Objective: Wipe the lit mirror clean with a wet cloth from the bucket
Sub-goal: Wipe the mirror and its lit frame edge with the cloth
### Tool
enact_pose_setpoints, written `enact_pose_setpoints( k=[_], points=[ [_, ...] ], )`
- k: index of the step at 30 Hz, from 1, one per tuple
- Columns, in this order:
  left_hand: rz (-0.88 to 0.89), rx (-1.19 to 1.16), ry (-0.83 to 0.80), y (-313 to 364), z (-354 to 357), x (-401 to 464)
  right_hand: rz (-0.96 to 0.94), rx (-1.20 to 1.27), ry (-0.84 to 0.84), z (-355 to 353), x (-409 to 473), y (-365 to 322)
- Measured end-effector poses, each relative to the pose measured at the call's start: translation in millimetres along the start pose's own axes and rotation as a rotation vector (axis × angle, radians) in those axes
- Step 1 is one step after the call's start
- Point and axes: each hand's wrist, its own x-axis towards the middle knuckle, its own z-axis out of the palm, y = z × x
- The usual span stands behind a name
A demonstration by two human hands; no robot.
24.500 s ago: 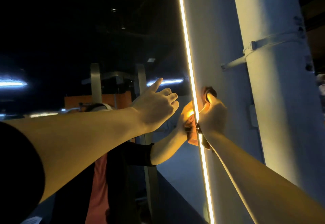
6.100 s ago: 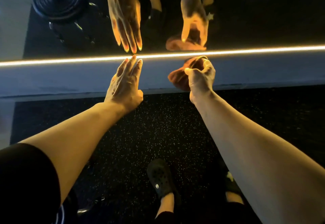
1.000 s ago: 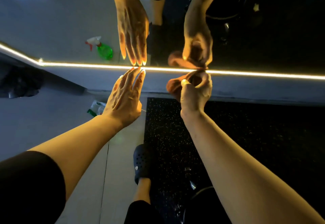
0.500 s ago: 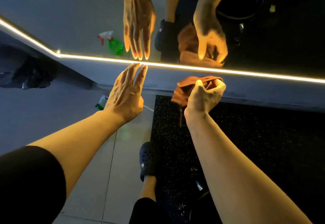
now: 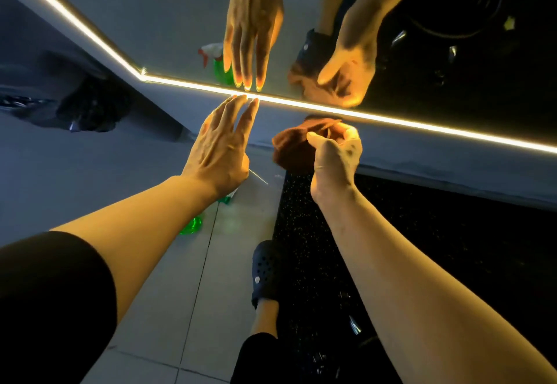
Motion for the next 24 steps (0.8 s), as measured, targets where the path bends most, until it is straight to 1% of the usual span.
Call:
enact_pose_setpoints(
  k=[3,4,5,7,8,9,12,13,14,15,17,19,20,21,22,24],
  points=[
    [-0.015,0.004,0.006,-13,1,-6,-0.099,0.047,0.188,12,-5,10],
    [-0.020,0.003,0.012,-17,1,-8,-0.117,0.041,0.203,19,-5,13],
    [-0.029,0.000,0.018,-21,0,-8,-0.122,0.024,0.169,28,-7,14],
    [-0.060,-0.015,0.026,-27,-1,-10,-0.077,-0.042,0.016,44,-12,21],
    [-0.076,-0.022,0.033,-29,-2,-11,-0.071,-0.084,-0.010,50,-15,24],
    [-0.087,-0.025,0.040,-32,-3,-12,-0.090,-0.121,0.022,54,-17,26],
    [-0.086,-0.012,0.053,-41,-4,-15,-0.208,-0.154,0.284,60,-20,25],
    [-0.090,-0.007,0.054,-45,-5,-14,-0.229,-0.143,0.332,65,-19,26],
    [-0.090,-0.003,0.062,-50,-5,-13,-0.226,-0.136,0.343,72,-19,26],
    [-0.088,0.003,0.068,-52,-6,-11,-0.204,-0.140,0.320,79,-19,27],
    [-0.081,-0.012,0.101,-55,-8,-10,-0.181,-0.180,0.220,91,-22,31],
    [-0.096,-0.079,0.148,-51,-8,-11,-0.207,-0.215,0.191,90,-26,34],
    [-0.120,-0.147,0.161,-47,-6,-12,-0.231,-0.232,0.188,85,-27,34],
    [-0.158,-0.268,0.152,-41,-3,-14,-0.256,-0.251,0.167,79,-28,36],
    [-0.219,-0.460,0.110,-36,0,-15,-0.267,-0.264,0.109,73,-29,37],
    [-0.363,-0.990,-0.017,-19,6,-16,-0.227,-0.280,-0.086,64,-34,39]
  ],
)
